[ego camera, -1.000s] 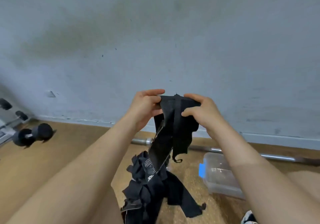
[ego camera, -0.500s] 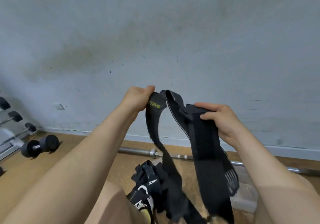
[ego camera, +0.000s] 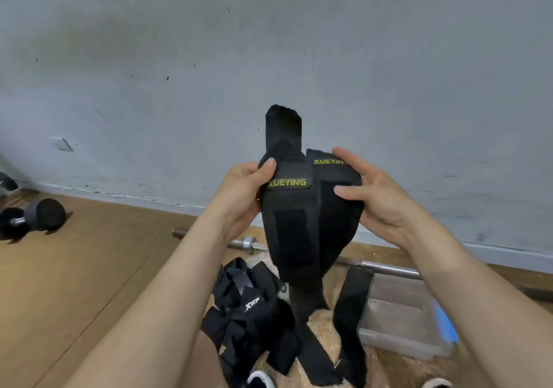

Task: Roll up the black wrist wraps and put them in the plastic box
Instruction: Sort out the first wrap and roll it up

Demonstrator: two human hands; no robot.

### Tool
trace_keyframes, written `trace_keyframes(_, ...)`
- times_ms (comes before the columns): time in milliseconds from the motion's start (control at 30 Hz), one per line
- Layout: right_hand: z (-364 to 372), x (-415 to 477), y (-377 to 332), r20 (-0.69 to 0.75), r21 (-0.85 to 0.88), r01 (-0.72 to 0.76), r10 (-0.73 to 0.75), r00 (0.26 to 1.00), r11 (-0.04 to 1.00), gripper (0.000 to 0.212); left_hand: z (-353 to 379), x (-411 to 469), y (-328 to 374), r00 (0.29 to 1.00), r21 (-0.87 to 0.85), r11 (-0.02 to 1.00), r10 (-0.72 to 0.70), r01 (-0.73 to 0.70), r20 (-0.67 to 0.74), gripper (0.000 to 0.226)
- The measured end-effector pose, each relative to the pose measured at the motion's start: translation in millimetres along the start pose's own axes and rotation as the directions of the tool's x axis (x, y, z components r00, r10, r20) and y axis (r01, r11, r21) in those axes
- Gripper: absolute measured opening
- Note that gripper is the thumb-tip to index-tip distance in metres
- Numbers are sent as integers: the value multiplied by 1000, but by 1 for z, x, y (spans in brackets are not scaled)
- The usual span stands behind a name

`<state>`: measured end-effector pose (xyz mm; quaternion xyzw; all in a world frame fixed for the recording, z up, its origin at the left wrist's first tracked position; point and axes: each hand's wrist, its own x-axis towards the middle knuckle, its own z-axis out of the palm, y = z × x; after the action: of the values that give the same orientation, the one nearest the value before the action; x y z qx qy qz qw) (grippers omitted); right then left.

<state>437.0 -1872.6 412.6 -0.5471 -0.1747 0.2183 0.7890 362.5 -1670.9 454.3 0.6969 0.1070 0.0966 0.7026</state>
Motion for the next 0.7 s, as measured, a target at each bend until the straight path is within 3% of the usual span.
trace_keyframes(100,6,13,4,88,-77,56,-49,995,995,92,0,10,-27,997,-115,991,-74,74,8,25)
trace_keyframes(200,15,23,14,126,-162,72,-52,991,984,102,-3,17,-45,993,-237,965,-115,112,1,18)
trace_keyframes(333,22,31,22,111,-224,34,-10,994,974,99,-8,25,-59,991,-260,956,-129,132,29,12)
trace_keyframes(433,25,38,29,9,-184,-2,4,1000,983,92,-12,34,-62,993,-274,955,-112,115,28,16)
trace_keyframes(567,29,49,37,-138,-310,15,-61,989,951,88,-22,36,-60,983,-354,924,-90,142,159,31)
trace_keyframes(633,29,51,38,-122,-334,39,-85,989,942,87,-27,35,-61,970,-344,925,-85,161,227,31)
trace_keyframes(700,31,51,38,-60,-241,66,-83,995,968,79,-29,35,-63,967,-307,935,-106,175,231,29)
